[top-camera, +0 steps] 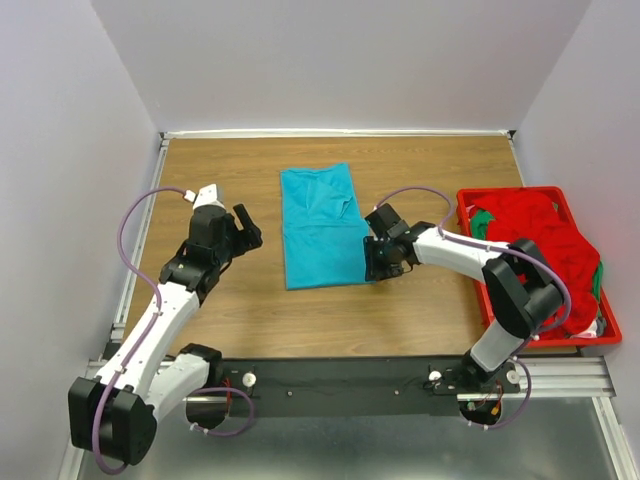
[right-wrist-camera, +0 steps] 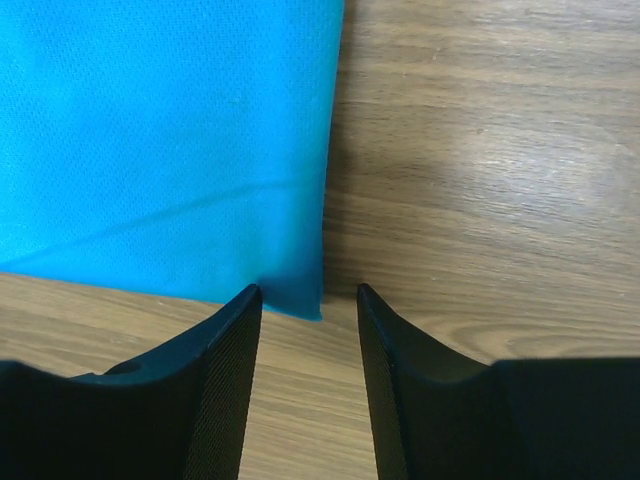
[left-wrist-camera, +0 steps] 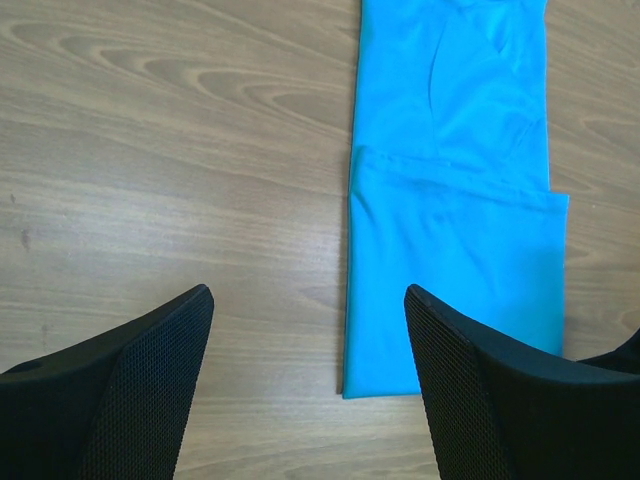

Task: Fold and stack the t-shirts
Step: Fold the tshirt

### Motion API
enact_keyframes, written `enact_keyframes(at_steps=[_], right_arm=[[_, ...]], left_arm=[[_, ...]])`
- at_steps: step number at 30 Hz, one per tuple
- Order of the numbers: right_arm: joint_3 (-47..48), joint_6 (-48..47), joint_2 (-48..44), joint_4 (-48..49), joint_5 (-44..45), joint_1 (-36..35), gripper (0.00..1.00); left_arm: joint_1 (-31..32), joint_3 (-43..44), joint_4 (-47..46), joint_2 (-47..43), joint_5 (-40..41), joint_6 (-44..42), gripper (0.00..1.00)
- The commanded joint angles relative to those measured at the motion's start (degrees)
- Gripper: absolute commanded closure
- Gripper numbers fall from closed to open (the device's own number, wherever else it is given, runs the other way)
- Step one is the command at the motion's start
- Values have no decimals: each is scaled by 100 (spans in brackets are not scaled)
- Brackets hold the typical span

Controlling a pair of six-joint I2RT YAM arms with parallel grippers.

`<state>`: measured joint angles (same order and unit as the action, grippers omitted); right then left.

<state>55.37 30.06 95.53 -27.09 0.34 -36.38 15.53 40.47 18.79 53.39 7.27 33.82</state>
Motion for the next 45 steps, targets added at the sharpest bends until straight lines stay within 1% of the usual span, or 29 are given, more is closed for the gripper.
enact_keyframes(at_steps=[1, 5, 6, 13, 14, 17, 18, 21, 22, 25, 28, 29, 32, 36, 43, 45], right_arm=[[44, 210, 212, -165, 185, -106, 50], [-35, 272, 352, -261, 431, -132, 55], [-44, 307, 379, -296, 458, -159, 59], [-193, 465, 511, -613, 757, -308, 76], [-246, 474, 476, -639, 792, -317, 82], [-317, 474, 432, -692, 836, -352, 92], [-334, 465, 380, -710, 888, -370, 99], [-369, 448, 257, -736, 994, -396, 99], [-387, 448, 230, -745, 1038, -431, 99], [-378, 369, 168, -754, 1126, -466, 99], [-378, 307, 116, -754, 1205, -501, 99], [-378, 307, 107, -745, 1231, -510, 99], [-387, 246, 63, -745, 1293, -537, 99], [-413, 193, -7, -719, 1337, -572, 99], [-501, 140, -69, -596, 1249, -581, 99], [-536, 131, -78, -543, 1232, -581, 99]], left_arm=[[117, -83, 81, 40, 38, 19, 15], [275, -101, 108, 84, 29, 107, 20], [327, -101, 125, 102, 38, 133, 21], [1074, -57, 415, 470, 284, 510, 21], [1188, -30, 528, 515, 328, 546, 21], [1365, -4, 670, 682, 337, 669, 21], [1487, 5, 766, 725, 319, 748, 21], [1690, 84, 1029, 927, 345, 906, 21], [1847, 101, 1091, 989, 372, 941, 21], [2050, 180, 1259, 1374, 363, 994, 23], [2217, 365, 1513, 1770, 459, 1004, 31], [2252, 496, 1584, 1867, 495, 1021, 36], [2402, 672, 1769, 2210, 592, 1038, 41], [2542, 857, 1787, 2606, 592, 1065, 42], [2604, 1103, 1681, 3230, 557, 1021, 43], [2648, 1147, 1620, 3362, 522, 1030, 45]])
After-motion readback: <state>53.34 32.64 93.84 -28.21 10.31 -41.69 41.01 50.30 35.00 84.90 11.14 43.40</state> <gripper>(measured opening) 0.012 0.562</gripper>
